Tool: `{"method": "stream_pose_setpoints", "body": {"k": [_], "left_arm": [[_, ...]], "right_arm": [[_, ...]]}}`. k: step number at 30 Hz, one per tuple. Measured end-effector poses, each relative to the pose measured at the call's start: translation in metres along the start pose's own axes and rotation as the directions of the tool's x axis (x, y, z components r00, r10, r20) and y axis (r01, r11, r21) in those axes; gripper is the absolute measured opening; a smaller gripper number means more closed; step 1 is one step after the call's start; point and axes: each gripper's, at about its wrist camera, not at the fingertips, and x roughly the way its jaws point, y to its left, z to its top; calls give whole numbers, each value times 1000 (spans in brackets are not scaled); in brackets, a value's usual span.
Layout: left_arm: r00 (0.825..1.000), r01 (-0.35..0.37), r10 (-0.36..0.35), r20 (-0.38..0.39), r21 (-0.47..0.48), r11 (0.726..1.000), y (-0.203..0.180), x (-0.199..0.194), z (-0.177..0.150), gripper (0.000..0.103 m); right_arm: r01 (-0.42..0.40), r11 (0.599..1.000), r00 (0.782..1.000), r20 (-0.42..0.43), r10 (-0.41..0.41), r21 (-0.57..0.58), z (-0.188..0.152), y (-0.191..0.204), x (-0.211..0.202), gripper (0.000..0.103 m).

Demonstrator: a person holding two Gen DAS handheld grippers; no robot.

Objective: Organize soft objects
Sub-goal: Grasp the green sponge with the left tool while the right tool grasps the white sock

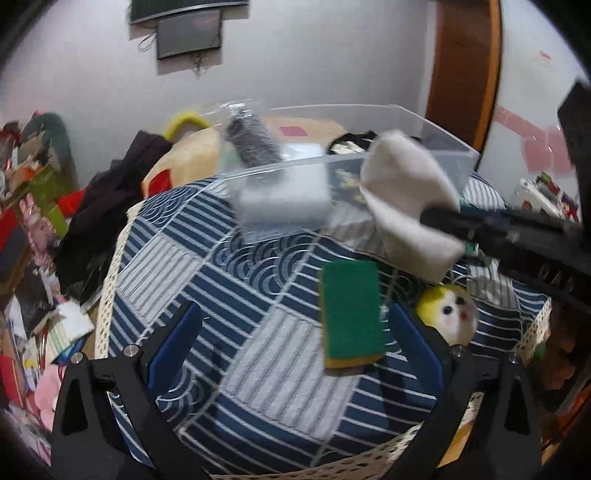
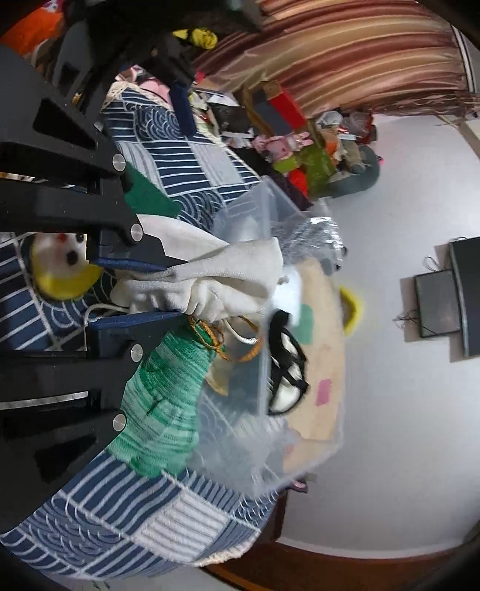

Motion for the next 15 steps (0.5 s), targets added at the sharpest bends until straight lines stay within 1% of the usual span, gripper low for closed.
{"method": "stream_pose_setpoints", "body": {"k": [3,4,5,7,8,9,10,11,13,14,15], "left_arm": [[1000,5,-6,17,31,1000,-12,3,-1,102],[1000,2,-2,21,35,999,-14,5,-1,100],[1000,1,-1,18,36,999,-15,7,-1,96],[1000,18,-18,-5,31,999,-15,12,-1,77],[999,30,-30,-21,23,999,-14,15,-1,73],[999,42,-42,-34,10,999,-12,19,-1,65],[998,52,-52,-45,0,999,-10,21,-1,59],[995,79,-79,-52,-15,997,-8,23,-1,53],[990,127,-129,-51,-39,991,-4,21,-1,39],[989,137,-139,-46,-40,990,-3,19,0,36],[991,125,-126,-39,-38,991,-5,18,1,36]], "right_arm": [[19,1000,999,44,-19,-1,2,-2,-16,18],[19,1000,998,54,-19,0,2,-2,-20,18],[20,1000,998,66,-20,4,3,-3,-23,18],[18,1000,996,90,-19,13,4,-7,-32,18],[15,1000,995,97,-16,15,6,-8,-34,18],[18,1000,994,109,-19,18,7,-8,-37,18],[16,1000,993,117,-18,21,7,-9,-40,18],[7,1000,992,123,-10,23,8,-10,-43,18],[4,1000,991,135,-8,28,12,-8,-43,18],[4,1000,990,140,-8,27,13,-7,-45,18],[5,1000,989,148,-9,26,13,-7,-47,18]]}}
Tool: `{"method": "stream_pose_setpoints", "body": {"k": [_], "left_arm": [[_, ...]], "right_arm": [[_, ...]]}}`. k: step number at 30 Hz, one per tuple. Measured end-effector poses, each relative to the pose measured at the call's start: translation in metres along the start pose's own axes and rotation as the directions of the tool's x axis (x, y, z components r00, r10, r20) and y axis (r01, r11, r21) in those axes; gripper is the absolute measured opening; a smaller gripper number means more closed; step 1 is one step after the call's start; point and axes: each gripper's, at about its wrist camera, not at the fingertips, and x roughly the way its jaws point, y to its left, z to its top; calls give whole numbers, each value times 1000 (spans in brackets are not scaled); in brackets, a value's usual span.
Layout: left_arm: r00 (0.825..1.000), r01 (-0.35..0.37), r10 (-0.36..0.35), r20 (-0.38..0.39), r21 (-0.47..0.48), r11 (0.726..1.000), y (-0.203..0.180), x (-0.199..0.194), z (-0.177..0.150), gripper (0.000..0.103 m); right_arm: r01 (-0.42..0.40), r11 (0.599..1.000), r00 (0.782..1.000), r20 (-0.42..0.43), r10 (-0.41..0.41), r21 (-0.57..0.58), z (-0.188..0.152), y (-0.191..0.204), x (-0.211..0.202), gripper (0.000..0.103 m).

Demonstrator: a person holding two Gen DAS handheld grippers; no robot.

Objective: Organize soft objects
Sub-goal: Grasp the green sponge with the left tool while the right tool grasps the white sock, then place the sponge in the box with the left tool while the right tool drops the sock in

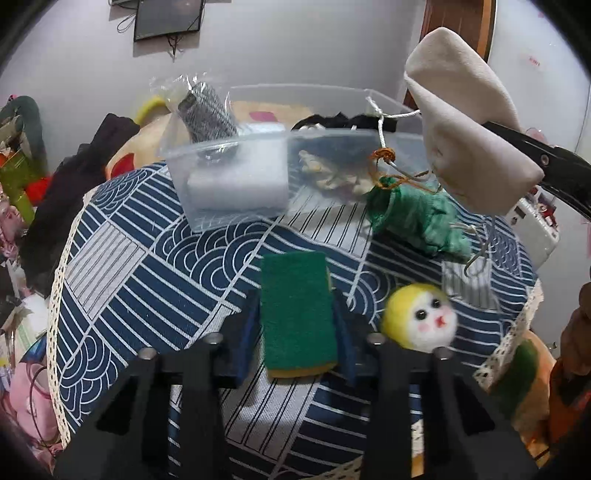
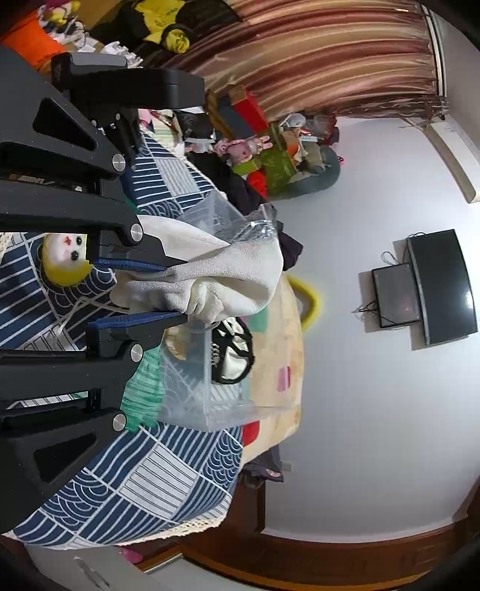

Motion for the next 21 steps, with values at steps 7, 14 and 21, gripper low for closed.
{"method": "stream_pose_setpoints", "body": {"k": [7,14,21], "left_arm": [[995,-44,43,94,6,999,0,-31,13,36],[977,-48,49,208,-8,999,4,-62,42,36],[964,-77,80,255,-21,997,6,-65,73,36]], "right_arm": [[18,1000,998,60,-17,-9,11,-1,-17,18],[61,998,992,109,-60,-4,25,-11,-28,18],[102,995,983,154,-99,-8,45,-16,-27,18]]}}
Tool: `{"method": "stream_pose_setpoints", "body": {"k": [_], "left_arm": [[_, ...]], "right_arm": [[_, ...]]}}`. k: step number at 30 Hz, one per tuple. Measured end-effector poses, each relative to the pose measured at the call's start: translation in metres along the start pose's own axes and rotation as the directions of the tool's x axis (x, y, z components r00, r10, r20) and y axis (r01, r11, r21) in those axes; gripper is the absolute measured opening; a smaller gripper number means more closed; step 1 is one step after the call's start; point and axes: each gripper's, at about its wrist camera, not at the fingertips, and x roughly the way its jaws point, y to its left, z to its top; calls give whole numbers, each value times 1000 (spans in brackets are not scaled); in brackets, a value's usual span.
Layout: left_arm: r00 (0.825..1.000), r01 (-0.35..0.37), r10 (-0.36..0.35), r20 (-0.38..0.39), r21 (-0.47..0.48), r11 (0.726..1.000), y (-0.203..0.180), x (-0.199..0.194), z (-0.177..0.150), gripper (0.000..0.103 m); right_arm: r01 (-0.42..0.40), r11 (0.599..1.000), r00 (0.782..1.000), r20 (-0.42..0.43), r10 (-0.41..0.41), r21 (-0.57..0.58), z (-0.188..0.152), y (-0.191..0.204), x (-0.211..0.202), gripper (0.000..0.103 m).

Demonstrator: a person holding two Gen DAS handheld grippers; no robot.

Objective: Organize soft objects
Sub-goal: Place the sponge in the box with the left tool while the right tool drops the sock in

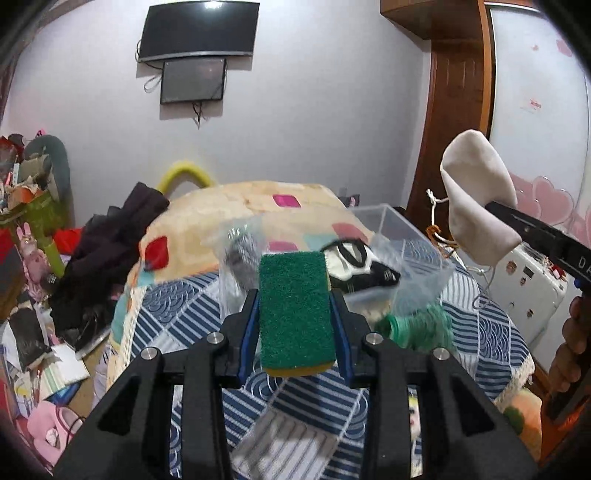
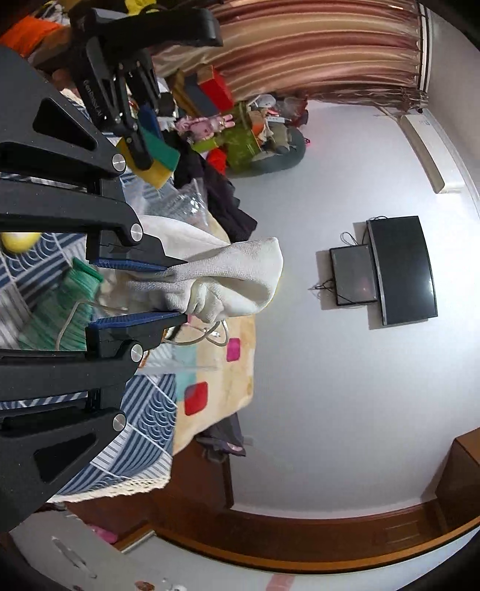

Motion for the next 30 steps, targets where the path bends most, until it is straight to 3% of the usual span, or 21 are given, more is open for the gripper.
{"method": "stream_pose_setpoints", "body": {"k": [9,18,30], "left_arm": [[1000,-5,5,-16,18,1000,-4,33,19,36],[996,-8,12,-88,38,999,-12,80,22,36],[987,0,3,-163,16,1000,-10,119,15,36]], "right_arm": [[55,998,998,-7,-55,-20,7,-3,28,18],[91,996,989,-113,-92,-14,-7,-15,66,18],[101,994,970,-221,-105,-28,-23,-18,87,19]]}}
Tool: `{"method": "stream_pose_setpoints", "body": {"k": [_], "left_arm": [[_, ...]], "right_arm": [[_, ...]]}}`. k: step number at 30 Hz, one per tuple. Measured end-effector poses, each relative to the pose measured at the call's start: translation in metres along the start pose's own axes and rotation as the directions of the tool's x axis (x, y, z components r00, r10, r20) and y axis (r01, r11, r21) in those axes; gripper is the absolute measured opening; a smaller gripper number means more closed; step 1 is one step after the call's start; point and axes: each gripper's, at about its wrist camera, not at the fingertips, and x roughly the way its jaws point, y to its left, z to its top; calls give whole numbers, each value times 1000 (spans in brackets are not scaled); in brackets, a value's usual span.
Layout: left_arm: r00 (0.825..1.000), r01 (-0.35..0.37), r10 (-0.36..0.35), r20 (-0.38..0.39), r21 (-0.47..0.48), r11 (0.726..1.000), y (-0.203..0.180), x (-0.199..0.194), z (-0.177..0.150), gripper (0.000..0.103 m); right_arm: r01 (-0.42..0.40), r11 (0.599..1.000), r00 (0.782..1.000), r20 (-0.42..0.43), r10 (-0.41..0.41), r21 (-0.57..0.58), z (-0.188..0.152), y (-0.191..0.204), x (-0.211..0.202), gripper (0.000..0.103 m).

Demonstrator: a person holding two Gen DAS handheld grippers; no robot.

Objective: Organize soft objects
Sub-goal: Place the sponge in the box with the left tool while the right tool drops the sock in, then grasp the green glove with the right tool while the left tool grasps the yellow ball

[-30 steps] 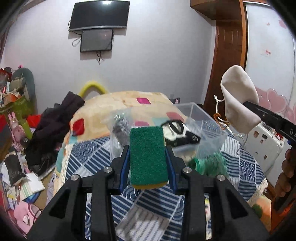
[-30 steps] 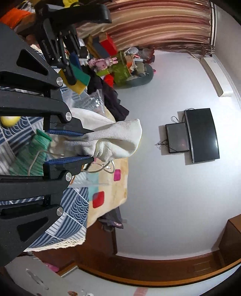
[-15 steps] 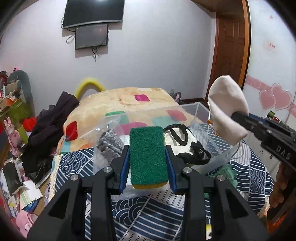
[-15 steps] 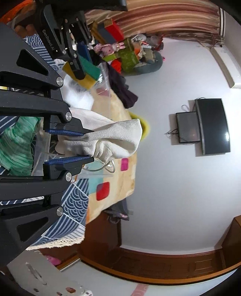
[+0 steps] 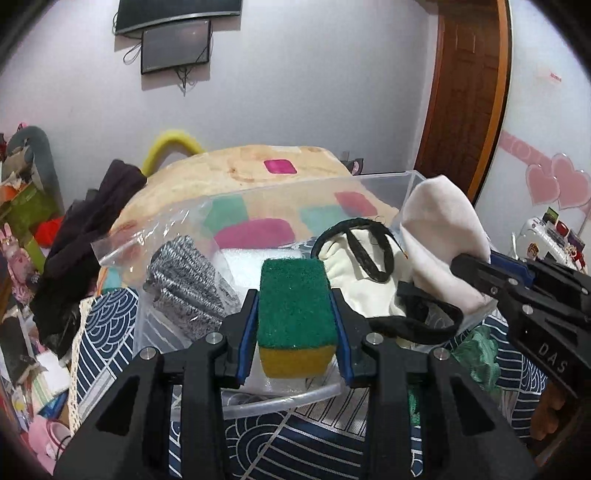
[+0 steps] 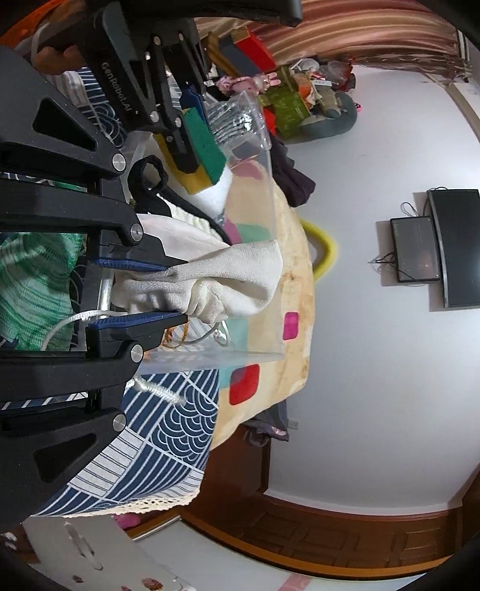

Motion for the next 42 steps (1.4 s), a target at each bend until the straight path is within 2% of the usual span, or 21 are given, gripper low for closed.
{"method": "stream_pose_setpoints", "body": {"k": [2,6,9,12,14,17,20,21,22,25,29,36,42], "left_arm": [[1000,8,-8,-3,-14,1000,3,0,-1,37],[1000,10,-10,-1,-25,1000,7,-3,-2,47],[1000,9,-9,7,-32,999,6,-9,-4,57],[1000,-9,9,19,-24,1000,3,-17,-6,61],[999,-21,22,38,-21,1000,1,-25,-6,70],[997,-33,34,64,-18,999,0,-39,-7,70],[997,-23,26,74,-30,999,-1,-51,-7,71],[997,-19,22,78,-36,999,0,-55,-6,74],[996,-19,22,83,-44,999,1,-59,-6,84],[991,-30,38,130,-63,998,2,-74,-10,91],[990,-34,42,135,-60,998,0,-84,-18,93],[992,-41,48,115,-65,997,-4,-92,-46,100],[999,-34,39,38,-115,993,4,-79,-64,100]], "right_arm": [[4,1000,1000,0,-4,-6,0,1,0,19],[2,1000,1000,-2,-2,-3,0,0,-5,24],[-10,1000,1000,-5,10,8,-1,-3,-7,33],[-33,999,999,11,33,22,-2,-6,-15,43],[-37,999,999,31,37,25,-2,-6,-22,48],[-45,999,997,60,44,25,-1,-6,-32,55],[-52,998,994,95,49,30,0,-9,-44,67],[-50,998,993,107,46,33,0,-10,-48,71],[-48,998,992,119,44,37,0,-11,-52,73],[-41,998,990,139,33,49,-3,-15,-60,84],[-30,997,990,140,20,65,-9,-20,-63,86],[-25,996,998,52,21,85,-33,-18,-48,86],[-24,996,999,-25,26,83,-54,-12,-33,86]]}}
